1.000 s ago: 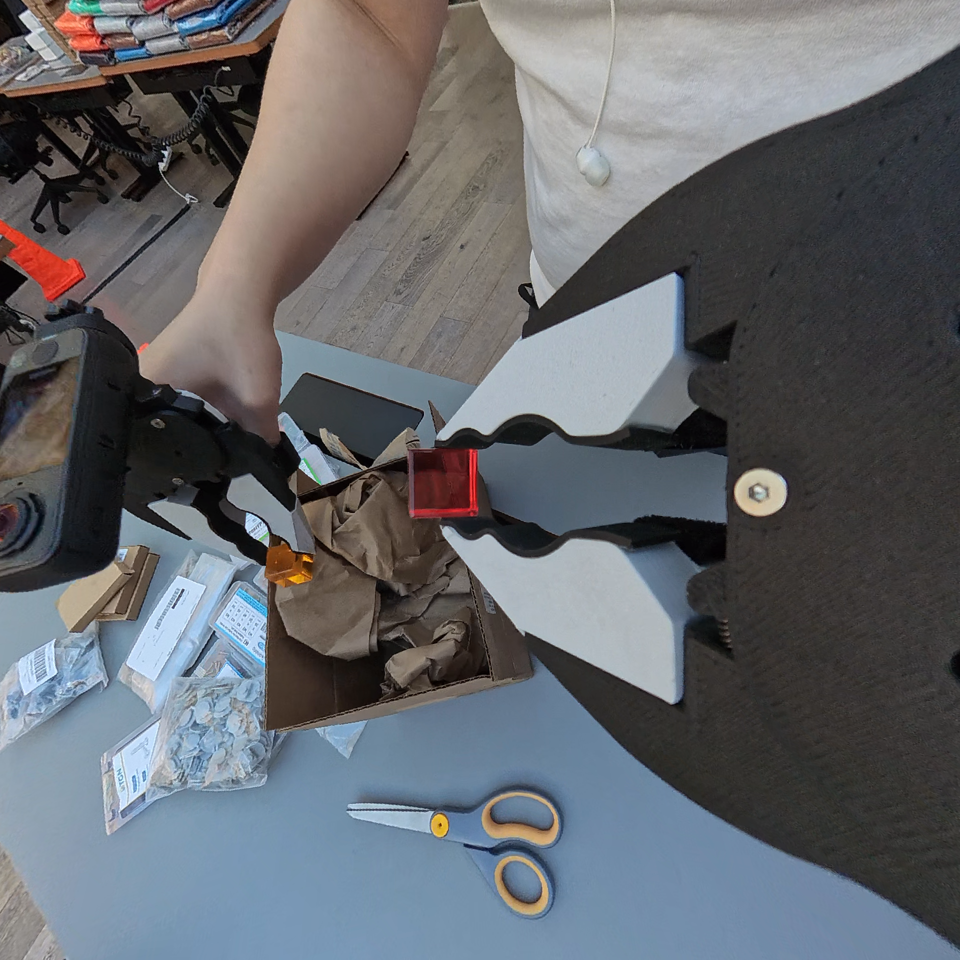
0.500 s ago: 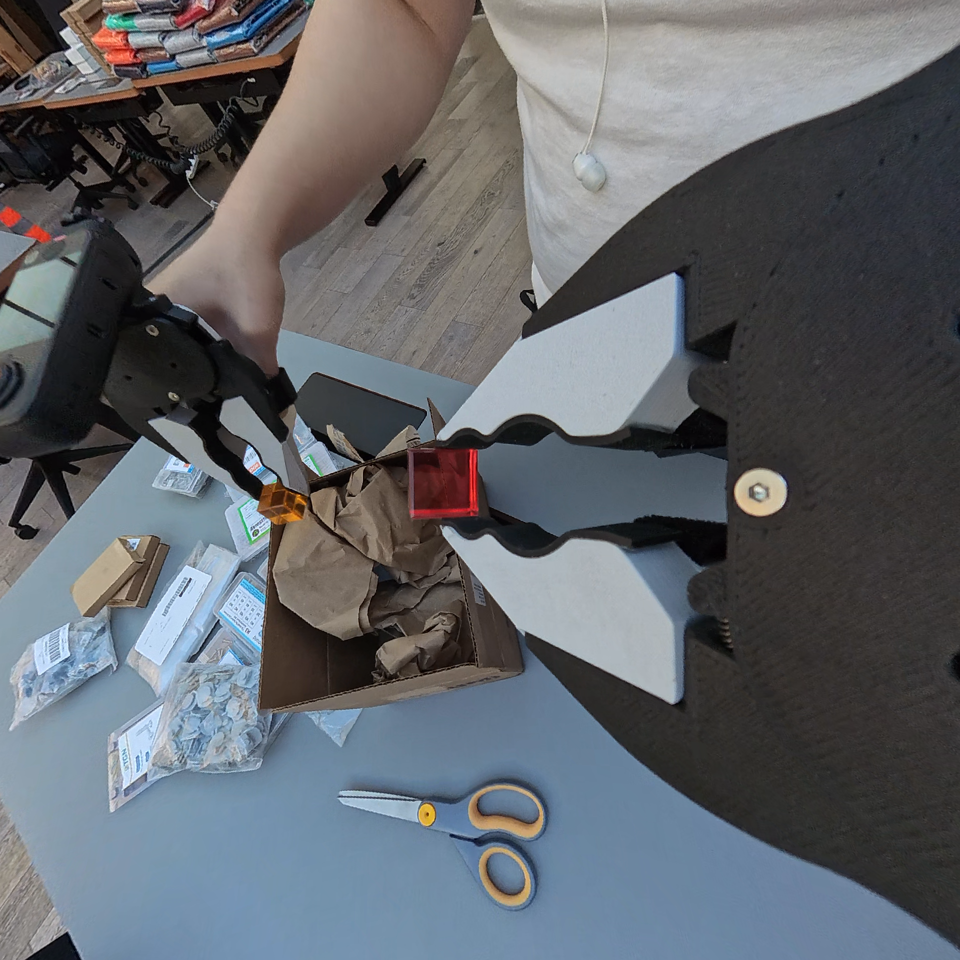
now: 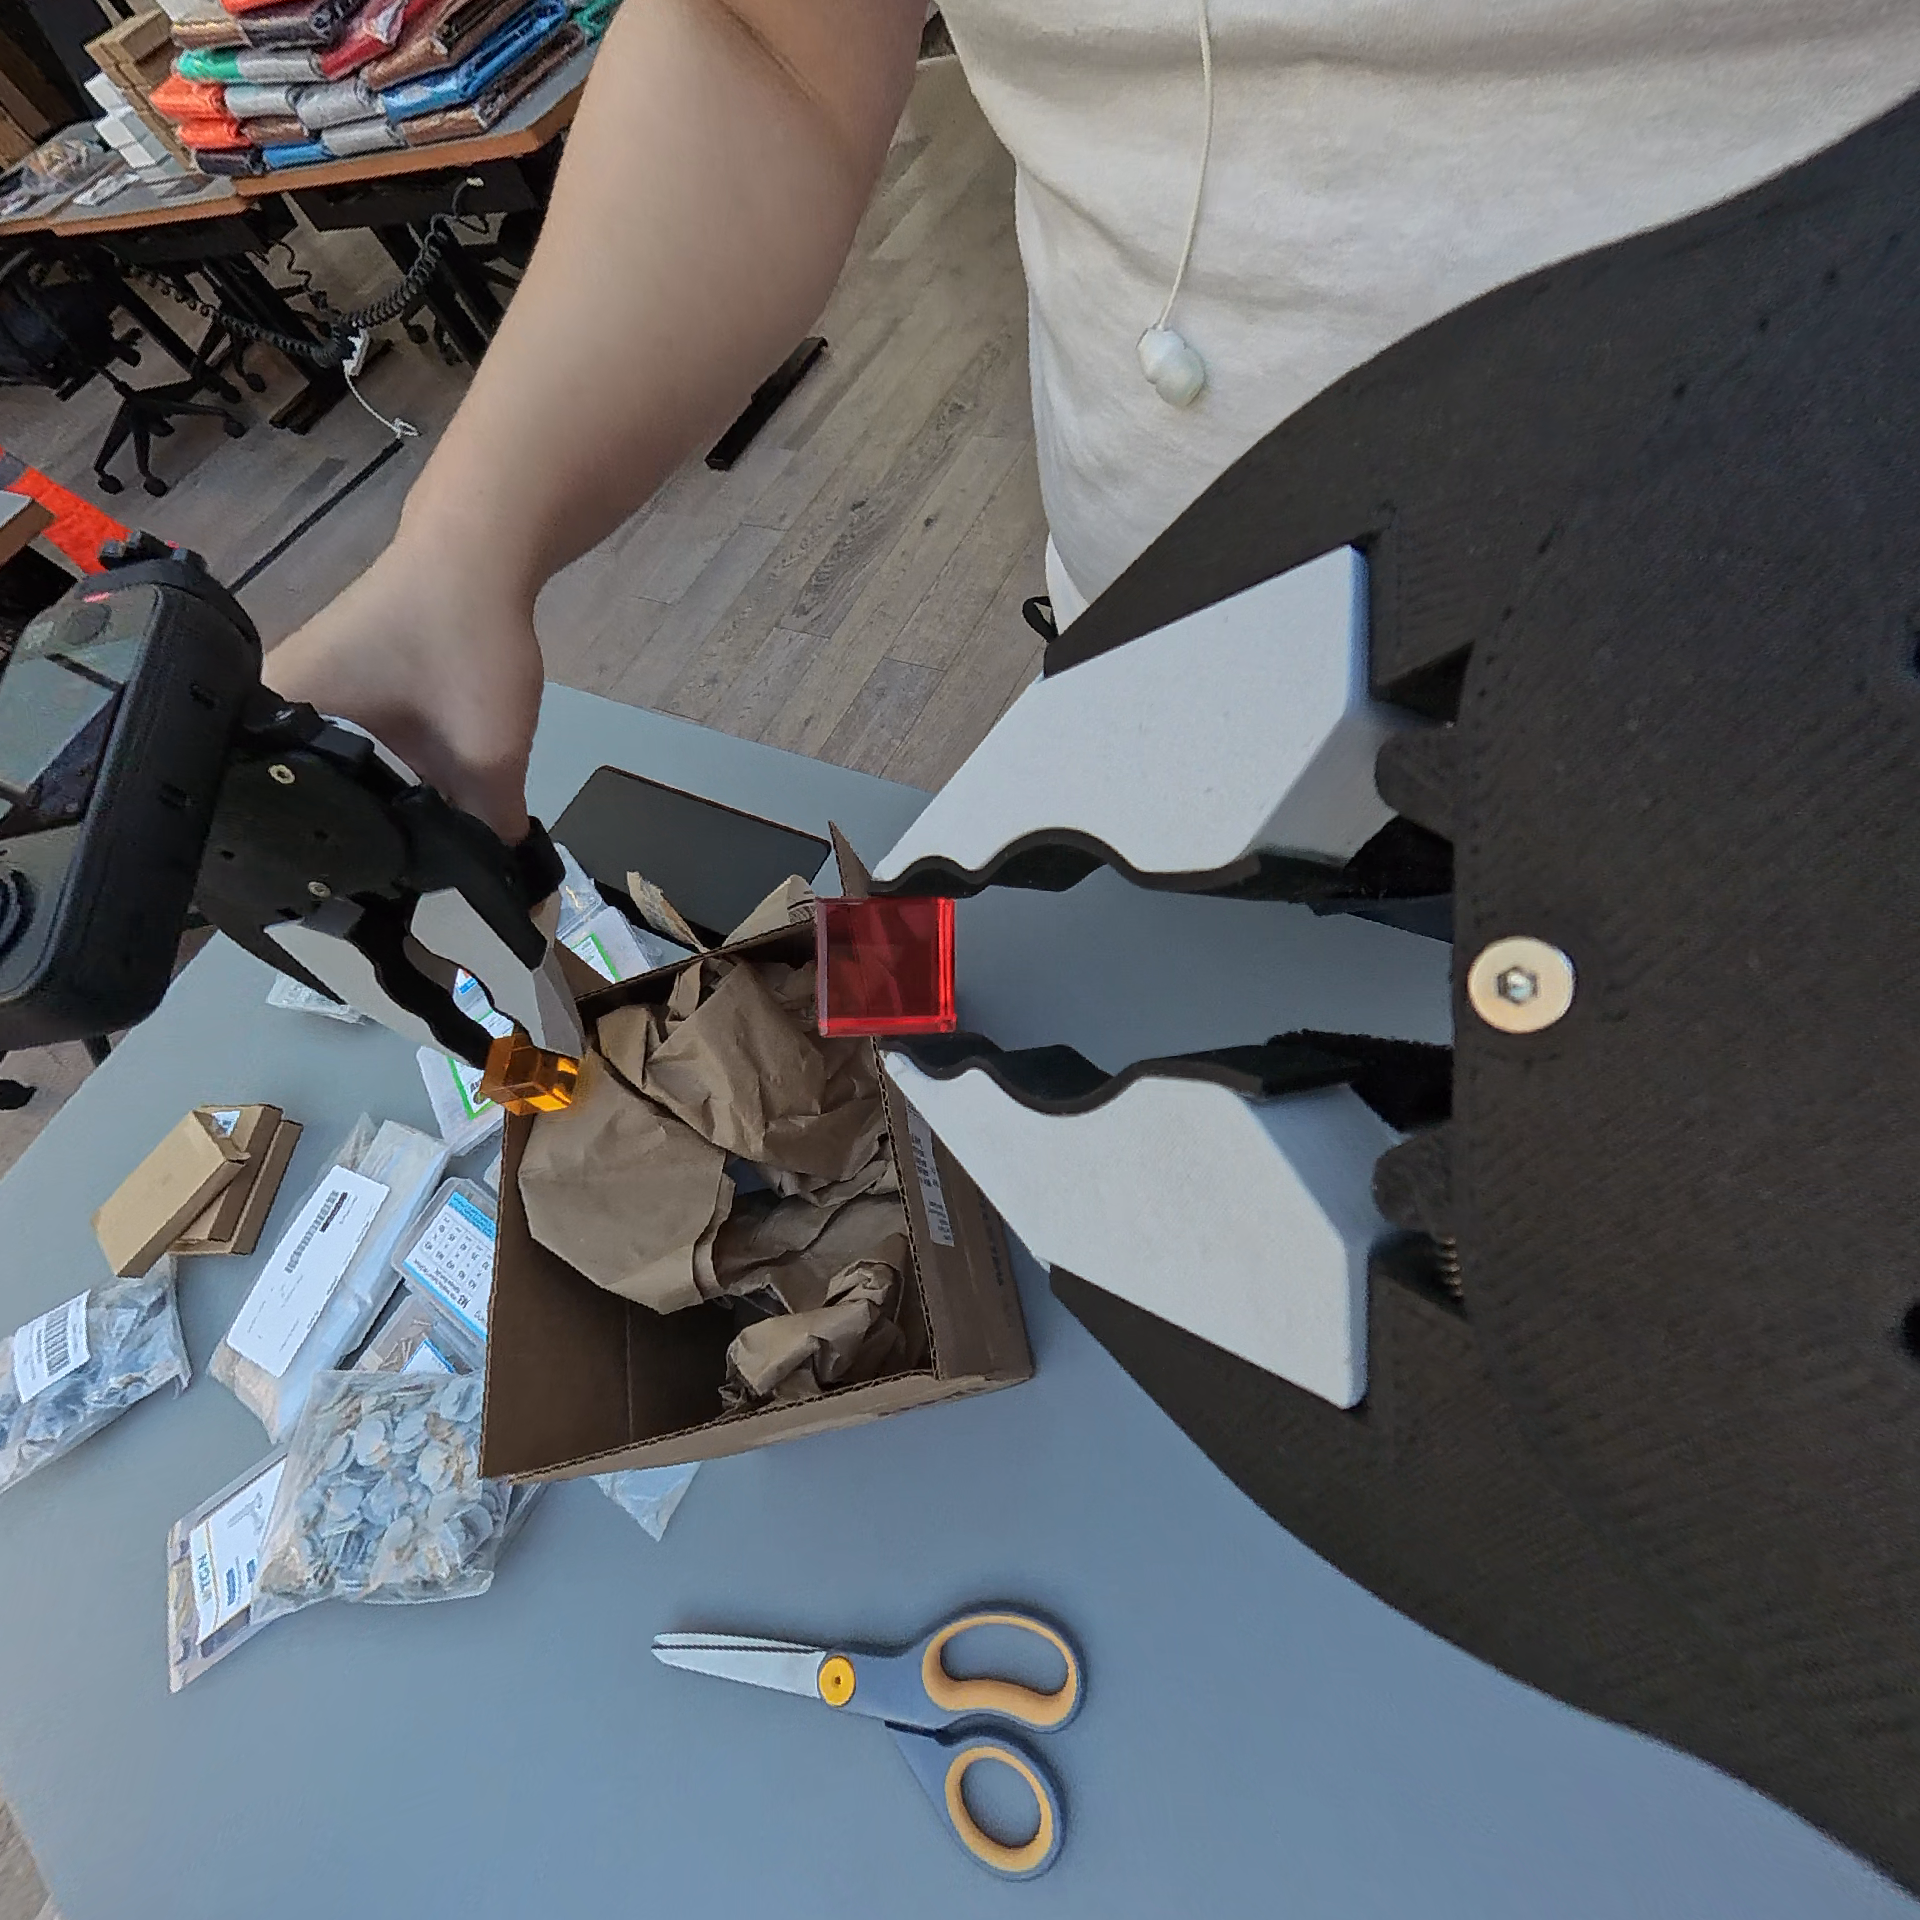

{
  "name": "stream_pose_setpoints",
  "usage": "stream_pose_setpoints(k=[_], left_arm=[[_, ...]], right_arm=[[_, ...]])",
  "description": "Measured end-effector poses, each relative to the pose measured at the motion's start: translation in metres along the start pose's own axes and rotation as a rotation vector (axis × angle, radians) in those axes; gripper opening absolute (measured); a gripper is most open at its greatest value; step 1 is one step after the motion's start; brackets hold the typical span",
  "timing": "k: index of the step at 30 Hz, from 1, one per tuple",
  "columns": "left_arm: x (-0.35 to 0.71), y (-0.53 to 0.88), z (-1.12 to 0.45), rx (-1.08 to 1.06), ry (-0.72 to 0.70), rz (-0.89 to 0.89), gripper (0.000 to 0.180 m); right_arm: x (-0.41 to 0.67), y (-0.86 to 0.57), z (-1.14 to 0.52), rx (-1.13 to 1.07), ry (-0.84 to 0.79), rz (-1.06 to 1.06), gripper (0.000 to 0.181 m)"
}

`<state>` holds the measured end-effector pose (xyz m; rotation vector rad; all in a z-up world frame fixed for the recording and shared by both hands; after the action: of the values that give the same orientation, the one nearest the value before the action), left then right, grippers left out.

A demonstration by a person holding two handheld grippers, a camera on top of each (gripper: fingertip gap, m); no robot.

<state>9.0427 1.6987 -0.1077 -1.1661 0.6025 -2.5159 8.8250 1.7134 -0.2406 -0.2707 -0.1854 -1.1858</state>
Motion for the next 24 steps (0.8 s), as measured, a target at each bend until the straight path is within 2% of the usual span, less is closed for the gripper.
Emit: stream_pose_setpoints(k=[13, 24], left_arm=[[0.003, 0.0, 0.002, -0.007, 0.003, -0.012, 0.024], [0.004, 0.0, 0.002, -0.022, 0.002, -0.002, 0.024]], right_arm=[[0.009, -0.001, -0.012, 0.04, 0.115, 0.046, 0.026], [0.013, -0.005, -0.003, 0.005, 0.048, 0.027, 0.025]])
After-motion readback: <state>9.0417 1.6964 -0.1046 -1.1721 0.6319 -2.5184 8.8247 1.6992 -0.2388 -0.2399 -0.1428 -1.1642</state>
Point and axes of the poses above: each gripper's, where its closed fingertips meet, z back along the fingers, x out of its top, y = z × x across the jaws, the point moved 2 cm from there along z, back along the fingers, and after that the axes turned 5 degrees about z, right-handed, at the moved point
